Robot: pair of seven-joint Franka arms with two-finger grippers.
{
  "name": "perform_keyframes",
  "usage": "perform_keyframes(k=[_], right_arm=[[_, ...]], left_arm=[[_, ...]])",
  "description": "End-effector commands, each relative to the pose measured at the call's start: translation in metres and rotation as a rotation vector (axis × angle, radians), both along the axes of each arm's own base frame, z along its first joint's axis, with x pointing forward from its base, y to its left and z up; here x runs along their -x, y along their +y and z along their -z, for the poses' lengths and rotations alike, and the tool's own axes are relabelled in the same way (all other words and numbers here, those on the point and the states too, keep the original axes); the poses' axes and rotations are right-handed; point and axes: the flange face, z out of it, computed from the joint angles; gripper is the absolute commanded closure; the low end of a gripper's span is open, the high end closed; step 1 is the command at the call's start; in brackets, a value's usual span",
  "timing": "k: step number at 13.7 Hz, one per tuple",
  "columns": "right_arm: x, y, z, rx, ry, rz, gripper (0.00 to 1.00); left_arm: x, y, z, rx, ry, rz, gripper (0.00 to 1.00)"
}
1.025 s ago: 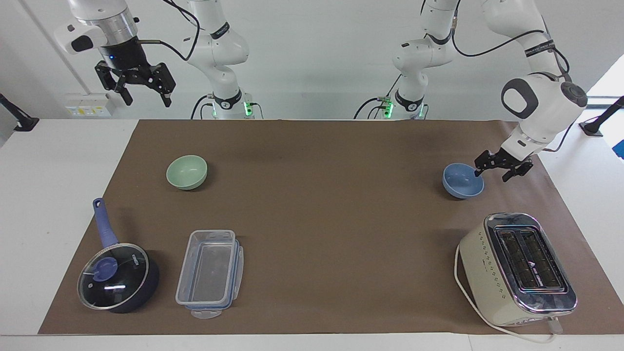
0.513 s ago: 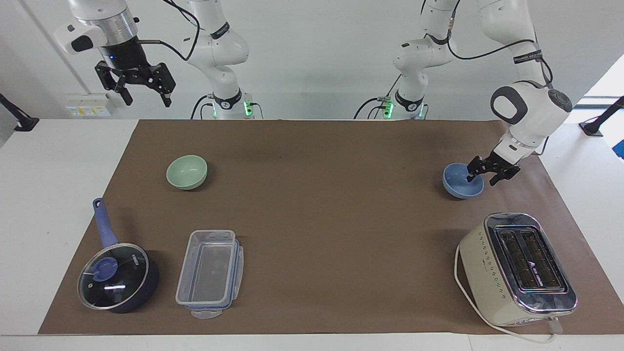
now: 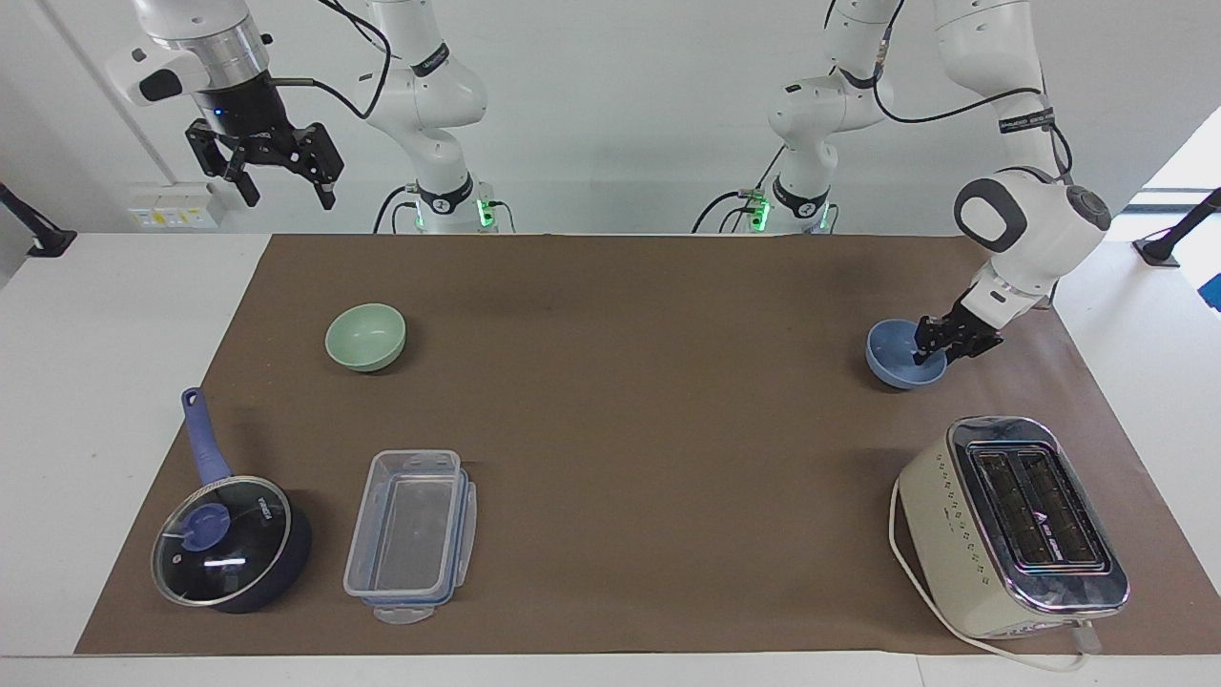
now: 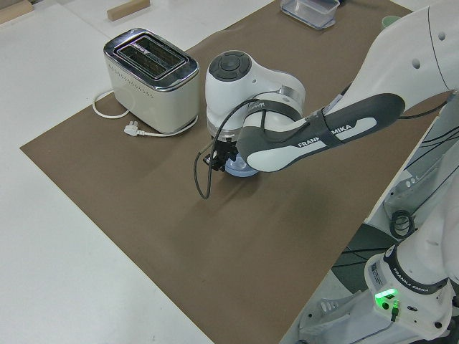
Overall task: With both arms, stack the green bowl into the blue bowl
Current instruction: 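Reach the left gripper to the blue bowl rim and grasp it, then slide the blue bowl with the left gripper toward the table center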
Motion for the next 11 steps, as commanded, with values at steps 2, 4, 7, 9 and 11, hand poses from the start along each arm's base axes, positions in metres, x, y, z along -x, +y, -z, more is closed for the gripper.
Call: perform_keyframes(k=[2, 4, 7, 9, 11], right_arm=[[0.003, -0.002, -0.001, -0.001, -0.005, -0.018, 0.0], [0.003, -0.001, -0.001, -0.001, -0.005, -0.019, 0.0], [0.003, -0.001, -0.001, -0.001, -0.005, -0.019, 0.0], [0.003, -0.001, -0.001, -0.001, -0.005, -0.019, 0.0], [0.003, -0.001, -0.001, -0.001, -0.005, -0.019, 0.0]], left_arm=[[0.001, 0.003, -0.007, 0.005, -0.034, 0.033, 1.0], [-0.004, -0.002, -0.024, 0.008, -0.05, 0.038, 1.0], [-0.007, -0.038, -0.045, 0.015, -0.062, 0.029, 1.0], [-0.01, -0.074, -0.056, 0.022, -0.065, 0.02, 1.0], [-0.01, -0.119, -0.059, 0.033, -0.047, 0.011, 1.0]])
